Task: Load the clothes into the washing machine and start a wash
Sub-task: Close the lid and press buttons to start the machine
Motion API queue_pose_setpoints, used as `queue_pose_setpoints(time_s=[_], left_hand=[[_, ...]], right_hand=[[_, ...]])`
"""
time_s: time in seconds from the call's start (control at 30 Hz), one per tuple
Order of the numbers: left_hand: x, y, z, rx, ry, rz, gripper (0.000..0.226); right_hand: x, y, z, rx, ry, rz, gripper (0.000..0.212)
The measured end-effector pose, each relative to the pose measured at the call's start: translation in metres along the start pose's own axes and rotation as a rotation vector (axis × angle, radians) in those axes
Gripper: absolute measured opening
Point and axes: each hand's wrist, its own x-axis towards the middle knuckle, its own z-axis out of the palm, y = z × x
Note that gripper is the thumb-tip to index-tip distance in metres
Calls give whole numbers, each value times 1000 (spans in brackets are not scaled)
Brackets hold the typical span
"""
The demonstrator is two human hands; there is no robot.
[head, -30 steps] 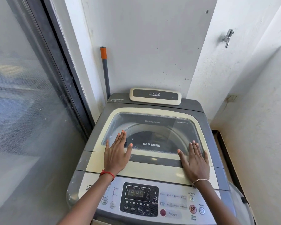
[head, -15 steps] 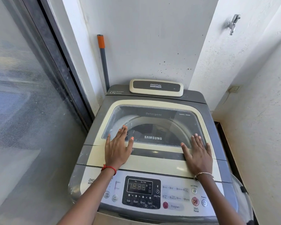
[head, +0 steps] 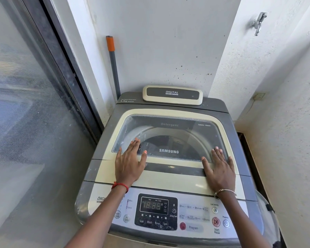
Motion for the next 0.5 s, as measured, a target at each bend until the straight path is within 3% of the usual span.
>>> queue_pose_setpoints(time_s=[0.27, 0.5], left_hand=[[-1, 0, -1, 4, 9, -1, 84], [-2, 1, -2, -11, 1, -12, 73]], right_hand=[[0, -1, 0, 12, 15, -3, 90], [-1, -1, -2, 41, 11, -1, 71]])
